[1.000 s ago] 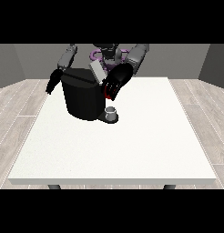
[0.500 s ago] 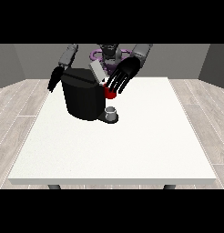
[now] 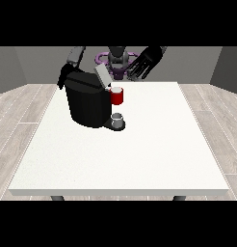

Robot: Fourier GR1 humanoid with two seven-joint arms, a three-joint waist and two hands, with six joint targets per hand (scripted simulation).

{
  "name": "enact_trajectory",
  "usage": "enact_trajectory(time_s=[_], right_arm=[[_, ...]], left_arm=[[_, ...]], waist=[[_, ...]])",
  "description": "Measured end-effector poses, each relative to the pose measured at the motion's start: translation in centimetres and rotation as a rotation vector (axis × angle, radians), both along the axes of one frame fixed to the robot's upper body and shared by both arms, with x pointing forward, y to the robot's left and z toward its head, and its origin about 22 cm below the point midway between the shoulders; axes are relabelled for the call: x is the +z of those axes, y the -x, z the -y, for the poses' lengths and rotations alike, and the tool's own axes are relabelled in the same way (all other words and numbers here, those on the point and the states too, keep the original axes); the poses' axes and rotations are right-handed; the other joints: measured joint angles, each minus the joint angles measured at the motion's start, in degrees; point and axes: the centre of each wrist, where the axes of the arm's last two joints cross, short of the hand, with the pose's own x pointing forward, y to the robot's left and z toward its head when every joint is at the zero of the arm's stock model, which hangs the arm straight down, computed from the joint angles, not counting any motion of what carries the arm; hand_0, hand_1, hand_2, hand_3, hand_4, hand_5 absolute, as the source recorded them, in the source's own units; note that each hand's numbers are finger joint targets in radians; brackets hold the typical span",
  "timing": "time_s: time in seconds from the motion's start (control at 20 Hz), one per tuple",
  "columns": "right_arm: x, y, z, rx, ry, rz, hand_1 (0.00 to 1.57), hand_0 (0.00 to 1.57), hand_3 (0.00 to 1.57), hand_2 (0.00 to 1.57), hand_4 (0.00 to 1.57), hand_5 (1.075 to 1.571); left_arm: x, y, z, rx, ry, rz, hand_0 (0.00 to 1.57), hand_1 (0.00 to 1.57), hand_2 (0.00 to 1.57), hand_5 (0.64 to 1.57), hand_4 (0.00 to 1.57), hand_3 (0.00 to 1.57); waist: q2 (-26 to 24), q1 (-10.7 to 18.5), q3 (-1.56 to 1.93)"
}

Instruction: Insert the coffee pod into the coffee machine and close the lid

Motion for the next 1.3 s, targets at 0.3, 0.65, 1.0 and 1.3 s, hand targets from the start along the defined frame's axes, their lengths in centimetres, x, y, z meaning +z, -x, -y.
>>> enact_trajectory(time_s=[0.3,0.65,1.0,1.3], right_arm=[[-1.6,1.7,1.5,-0.05,-0.037,-0.037,0.0,0.0,0.0,0.0,0.0,1.571],[-0.2,1.8,1.9,0.044,-0.083,-0.014,0.0,0.0,0.0,0.0,0.06,1.571],[2.5,0.6,2.4,0.14,-0.019,0.007,0.0,0.0,0.0,0.0,0.0,1.571],[4.7,-1.6,4.1,0.092,-0.037,0.02,0.0,0.0,0.0,0.0,0.17,1.571]], left_arm=[[-10.1,2.3,1.5,0.001,0.497,-0.175,0.0,0.0,0.0,1.571,0.07,0.0],[-20.4,7.7,1.8,0.089,0.776,-0.378,0.0,0.0,0.0,1.571,0.32,0.0],[-23.9,11.0,1.4,0.14,0.84,-0.463,0.0,0.0,0.0,1.571,0.39,0.0],[-22.7,11.3,1.9,0.106,0.888,-0.444,0.0,0.0,0.0,1.571,0.38,0.0]], waist=[[-8.33,6.55,-0.11],[-17.44,12.14,-0.04],[-20.78,15.82,0.0],[-17.85,18.97,0.02]])
